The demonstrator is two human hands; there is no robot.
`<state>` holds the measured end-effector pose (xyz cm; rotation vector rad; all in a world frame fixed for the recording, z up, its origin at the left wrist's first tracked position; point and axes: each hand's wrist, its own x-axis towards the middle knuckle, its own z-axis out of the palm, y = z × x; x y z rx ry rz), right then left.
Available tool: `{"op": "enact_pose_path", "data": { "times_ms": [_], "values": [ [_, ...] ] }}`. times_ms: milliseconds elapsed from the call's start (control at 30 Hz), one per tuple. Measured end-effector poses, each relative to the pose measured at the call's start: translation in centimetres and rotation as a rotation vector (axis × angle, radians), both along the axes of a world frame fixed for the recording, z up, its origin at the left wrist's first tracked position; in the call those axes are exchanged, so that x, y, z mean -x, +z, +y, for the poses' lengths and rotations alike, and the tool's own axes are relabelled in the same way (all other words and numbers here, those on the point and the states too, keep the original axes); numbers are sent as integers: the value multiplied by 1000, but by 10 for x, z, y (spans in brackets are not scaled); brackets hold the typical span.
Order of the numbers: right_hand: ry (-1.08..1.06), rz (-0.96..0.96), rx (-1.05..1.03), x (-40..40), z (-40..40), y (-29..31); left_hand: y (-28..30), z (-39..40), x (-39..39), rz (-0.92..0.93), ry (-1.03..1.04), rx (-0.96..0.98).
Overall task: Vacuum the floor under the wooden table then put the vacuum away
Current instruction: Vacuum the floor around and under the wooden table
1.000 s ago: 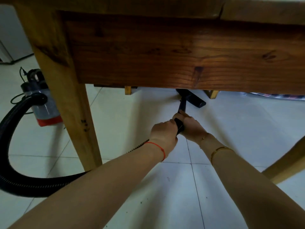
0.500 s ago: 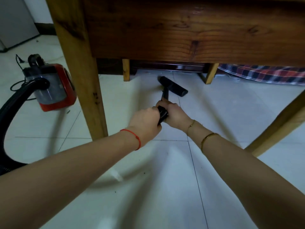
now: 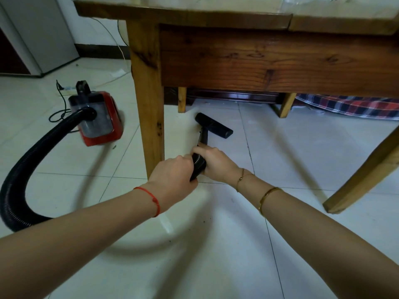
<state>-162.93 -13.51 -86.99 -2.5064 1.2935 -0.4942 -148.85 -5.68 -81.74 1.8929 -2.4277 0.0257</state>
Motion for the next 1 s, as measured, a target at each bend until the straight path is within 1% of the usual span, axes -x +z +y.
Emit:
{"op": "enact_pose_path", "data": {
  "times_ms": [200, 433, 633, 800, 1000],
  "values": [
    [-28, 88, -12, -6, -20, 2, -8, -18, 2, -15, 64, -6],
    [-112, 159, -86, 12, -74, -8, -18, -67, 28, 9, 99, -13],
    [-154, 165, -67, 43, -120, -15, -30, -115, 62, -50, 85, 41],
    [-209, 184, -104, 74, -145, -22, -40, -148, 93, -12, 68, 5],
    [-305, 220, -48, 110, -150, -28, -44, -160, 123, 16, -11, 48]
  ]
}}
